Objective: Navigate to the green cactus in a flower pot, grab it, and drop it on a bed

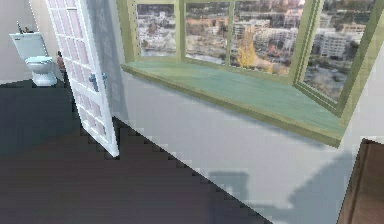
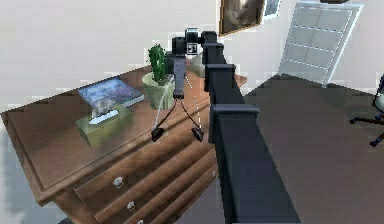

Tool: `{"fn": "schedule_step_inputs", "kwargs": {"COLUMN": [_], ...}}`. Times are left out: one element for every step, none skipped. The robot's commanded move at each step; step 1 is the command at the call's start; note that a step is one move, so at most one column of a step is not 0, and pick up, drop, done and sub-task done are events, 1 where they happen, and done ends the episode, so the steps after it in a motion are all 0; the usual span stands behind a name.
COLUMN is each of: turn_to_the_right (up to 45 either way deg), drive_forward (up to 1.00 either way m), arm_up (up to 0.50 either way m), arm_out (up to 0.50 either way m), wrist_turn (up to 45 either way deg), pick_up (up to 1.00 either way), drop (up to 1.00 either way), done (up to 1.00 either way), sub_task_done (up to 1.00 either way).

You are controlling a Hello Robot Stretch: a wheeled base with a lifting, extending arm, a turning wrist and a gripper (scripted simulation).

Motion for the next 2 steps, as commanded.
{"fn": "schedule_step_inputs", "kwargs": {"turn_to_the_right": [0.0, 0.0], "drive_forward": [0.00, 0.00], "arm_up": [0.00, 0.00], "arm_out": [0.00, 0.00], "wrist_turn": [45.0, 45.0], "pick_up": [0.00, 0.00], "drop": [0.00, 0.00], "done": [0.00, 0.00], "sub_task_done": [0.00, 0.00]}}
